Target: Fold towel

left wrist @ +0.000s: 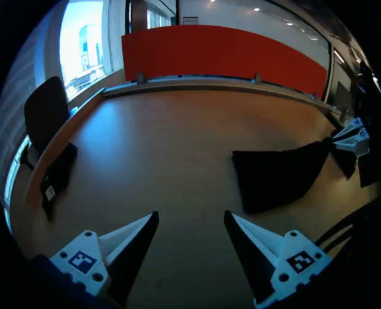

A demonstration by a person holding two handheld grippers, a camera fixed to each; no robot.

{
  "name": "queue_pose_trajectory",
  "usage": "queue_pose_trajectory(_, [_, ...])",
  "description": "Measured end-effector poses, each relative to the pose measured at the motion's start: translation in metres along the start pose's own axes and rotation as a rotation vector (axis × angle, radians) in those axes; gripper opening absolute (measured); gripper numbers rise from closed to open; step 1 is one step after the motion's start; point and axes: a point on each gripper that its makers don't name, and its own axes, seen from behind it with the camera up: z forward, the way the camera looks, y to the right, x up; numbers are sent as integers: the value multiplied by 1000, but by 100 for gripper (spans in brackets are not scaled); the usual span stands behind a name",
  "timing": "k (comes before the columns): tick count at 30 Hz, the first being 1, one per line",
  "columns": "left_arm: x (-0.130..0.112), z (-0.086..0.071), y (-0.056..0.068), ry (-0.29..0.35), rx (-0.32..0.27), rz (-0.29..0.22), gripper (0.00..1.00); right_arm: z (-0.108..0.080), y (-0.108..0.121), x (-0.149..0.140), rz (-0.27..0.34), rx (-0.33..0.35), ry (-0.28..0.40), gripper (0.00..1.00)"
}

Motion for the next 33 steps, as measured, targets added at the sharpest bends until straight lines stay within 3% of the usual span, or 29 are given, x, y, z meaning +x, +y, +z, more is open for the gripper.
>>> queue_pose_trajectory(8, [0,-4,-5,4,7,-6,94,3,-5,36,-49,20,40,5])
queue_pose_trajectory(20, [0,-9,-10,10,3,-23,94,11,-15,49,-86,51,36,5])
queue_pose_trajectory(33, [-1,-19,-18,28,9,-37,94,38,-46,72,-131,129,32,5])
